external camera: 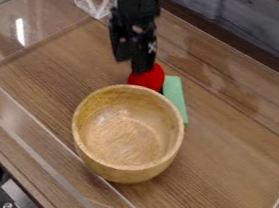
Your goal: Move the red fruit to the left
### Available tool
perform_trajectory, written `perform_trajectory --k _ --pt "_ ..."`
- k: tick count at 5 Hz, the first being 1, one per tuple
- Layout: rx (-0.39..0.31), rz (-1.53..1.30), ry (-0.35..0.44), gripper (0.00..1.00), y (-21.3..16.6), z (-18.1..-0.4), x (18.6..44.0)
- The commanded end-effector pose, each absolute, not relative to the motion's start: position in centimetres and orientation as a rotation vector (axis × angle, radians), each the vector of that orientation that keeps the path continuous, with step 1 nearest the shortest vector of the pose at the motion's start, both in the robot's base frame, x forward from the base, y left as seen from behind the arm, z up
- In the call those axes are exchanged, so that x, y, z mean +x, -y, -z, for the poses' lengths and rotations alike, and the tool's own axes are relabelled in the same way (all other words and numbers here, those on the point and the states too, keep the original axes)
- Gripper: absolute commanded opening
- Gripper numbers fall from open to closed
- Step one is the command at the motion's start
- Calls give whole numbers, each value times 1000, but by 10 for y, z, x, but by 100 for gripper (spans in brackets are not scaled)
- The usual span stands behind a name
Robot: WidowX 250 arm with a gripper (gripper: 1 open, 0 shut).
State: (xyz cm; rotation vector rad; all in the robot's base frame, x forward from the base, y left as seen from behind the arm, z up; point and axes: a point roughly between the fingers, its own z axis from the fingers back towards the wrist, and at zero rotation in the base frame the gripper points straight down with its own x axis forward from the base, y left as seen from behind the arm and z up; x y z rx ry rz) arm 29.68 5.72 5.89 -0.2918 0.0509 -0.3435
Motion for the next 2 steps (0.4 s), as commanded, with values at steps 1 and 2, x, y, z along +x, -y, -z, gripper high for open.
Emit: perform_trajectory --k 1,2 --pt "-258 370 -17 100 -58 -53 308" --pt "-253 376 -29 100 -55 -43 305"
